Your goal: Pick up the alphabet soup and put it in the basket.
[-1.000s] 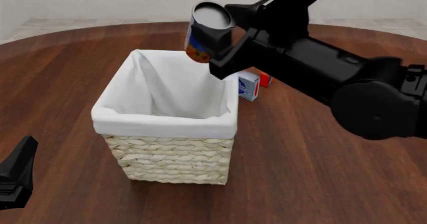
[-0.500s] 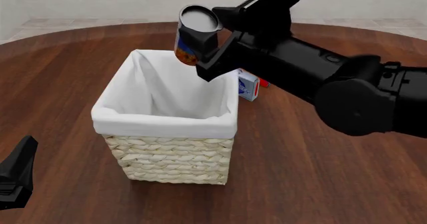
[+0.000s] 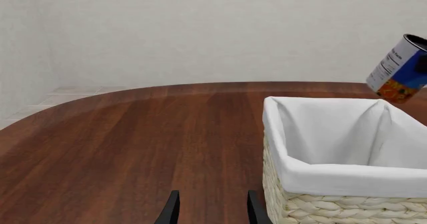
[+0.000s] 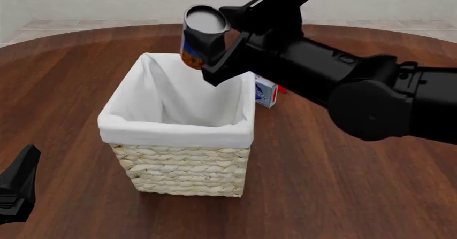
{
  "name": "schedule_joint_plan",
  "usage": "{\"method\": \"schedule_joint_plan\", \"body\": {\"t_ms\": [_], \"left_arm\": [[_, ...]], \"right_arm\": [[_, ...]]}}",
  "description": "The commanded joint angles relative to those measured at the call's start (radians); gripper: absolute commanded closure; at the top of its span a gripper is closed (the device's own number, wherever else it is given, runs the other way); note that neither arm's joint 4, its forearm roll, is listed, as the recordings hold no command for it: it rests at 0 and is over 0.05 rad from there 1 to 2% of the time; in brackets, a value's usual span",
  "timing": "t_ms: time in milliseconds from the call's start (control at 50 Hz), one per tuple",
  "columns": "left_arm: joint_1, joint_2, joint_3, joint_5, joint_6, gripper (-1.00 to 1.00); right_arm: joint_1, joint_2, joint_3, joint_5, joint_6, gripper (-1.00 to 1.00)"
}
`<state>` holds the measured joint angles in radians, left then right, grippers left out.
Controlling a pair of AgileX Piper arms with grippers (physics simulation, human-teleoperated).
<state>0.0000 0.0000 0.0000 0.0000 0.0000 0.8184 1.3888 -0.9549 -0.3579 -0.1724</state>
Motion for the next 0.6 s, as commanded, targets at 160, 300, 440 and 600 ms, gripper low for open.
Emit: {"method": "schedule_joint_plan", "body": {"t_ms": [160,300,440,600], "left_arm": [[0.0,0.0,0.0,0.0,0.0,-1.0],[0.0,0.0,0.0,0.0,0.0,-1.0],[0.0,0.0,0.0,0.0,0.0,-1.0],[0.0,0.0,0.0,0.0,0.0,-1.0]], "right_arm": [[0.016,0.021,-0.013,0.001,0.012,1.0],[0.015,0.027,-0.018,0.014,0.0,1.0],[0.009,0.033,-0.017,0.015,-0.001,1.0],[0.011,0.047,-0.022,0.023,-0.015,1.0]]}}
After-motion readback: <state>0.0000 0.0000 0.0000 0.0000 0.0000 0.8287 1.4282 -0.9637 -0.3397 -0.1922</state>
